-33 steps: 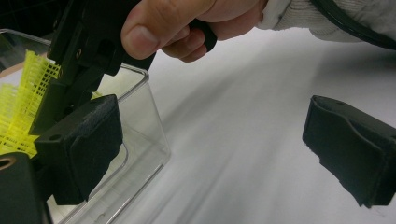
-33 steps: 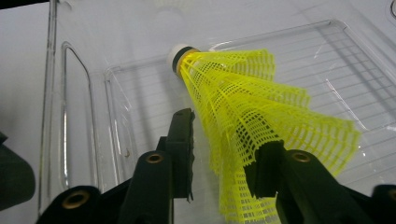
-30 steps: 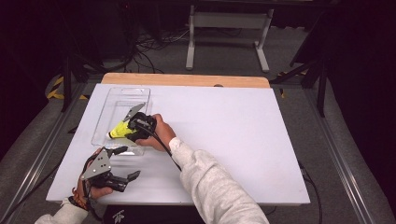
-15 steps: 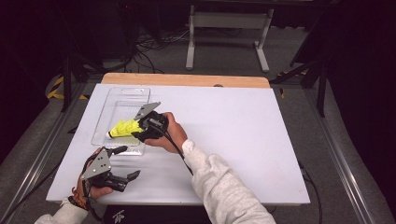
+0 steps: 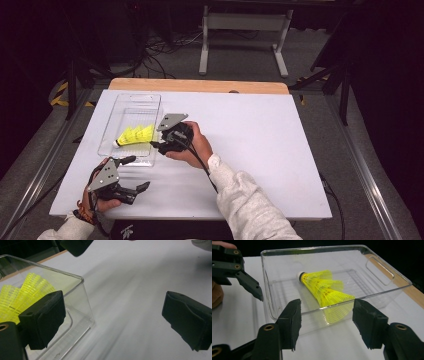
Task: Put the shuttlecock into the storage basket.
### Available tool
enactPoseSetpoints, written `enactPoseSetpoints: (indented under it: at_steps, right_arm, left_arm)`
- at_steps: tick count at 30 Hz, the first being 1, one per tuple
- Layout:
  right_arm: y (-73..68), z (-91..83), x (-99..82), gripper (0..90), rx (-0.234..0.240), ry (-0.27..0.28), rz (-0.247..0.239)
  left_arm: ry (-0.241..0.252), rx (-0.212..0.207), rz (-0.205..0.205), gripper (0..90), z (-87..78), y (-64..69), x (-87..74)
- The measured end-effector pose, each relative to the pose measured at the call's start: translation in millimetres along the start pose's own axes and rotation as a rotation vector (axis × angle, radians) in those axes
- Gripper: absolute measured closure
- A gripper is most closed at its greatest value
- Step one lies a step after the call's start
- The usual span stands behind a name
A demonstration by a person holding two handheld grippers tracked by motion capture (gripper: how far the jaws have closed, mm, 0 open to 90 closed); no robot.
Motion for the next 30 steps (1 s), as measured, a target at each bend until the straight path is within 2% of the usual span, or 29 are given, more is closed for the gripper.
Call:
enactPoseSetpoints:
  at_steps: [5, 7, 10, 13, 15, 26, 28, 29, 30]
  right_arm:
    - [8.3, -9.9, 4.4, 35.8, -0.021, 0.041, 0.014]
    - [12.7, -12.1, 3.9, 32.1, -0.051, 0.036, -0.002]
    - [16.7, -15.6, 3.4, 27.8, -0.058, 0.044, -0.006]
    - [21.5, -18.9, 2.8, 20.9, -0.08, 0.053, 0.008]
    - [24.7, -19.7, 0.3, 19.3, -0.107, 0.043, -0.003]
    - [33.7, -25.2, -13.1, 7.3, -0.106, 0.025, 0.038]
    - [33.6, -27.3, -13.5, 7.0, -0.104, 0.026, 0.032]
    - [35.0, -28.9, -13.4, 6.4, -0.123, 0.027, 0.024]
    - [35.0, -30.5, -13.5, 5.6, -0.123, 0.025, 0.019]
  left_arm:
    - [-0.003, 0.007, 0.001, 5.8, -1.4, -0.9, -0.3]
    - [-0.001, 0.006, 0.0, 5.8, -1.6, -0.8, -0.2]
    - [-0.003, 0.005, -0.001, 5.9, -1.1, -0.4, -0.4]
    - [-0.007, 0.008, 0.003, 5.9, -1.3, -0.7, -0.3]
    - [-0.007, 0.01, 0.0, 5.9, -2.1, -1.5, -0.5]
    - [-0.011, 0.017, -0.005, 6.1, -1.5, -2.4, -0.7]
    - [-0.006, 0.022, -0.002, 6.1, -3.2, -2.4, 0.8]
    - [-0.001, 0.024, -0.004, 6.1, -3.9, -2.9, 1.2]
    - [-0.005, 0.023, -0.004, 6.2, -3.8, -2.7, 0.6]
Point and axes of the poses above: each handheld gripper's, and its own axes: z roughly forward along the jaws, x roughly out of its top, y roughly to its right, the point moved 9 cm from there along z, roughly forward along the jaws, and after that the axes turned 13 degrees about -x, right-handed, at the moved point
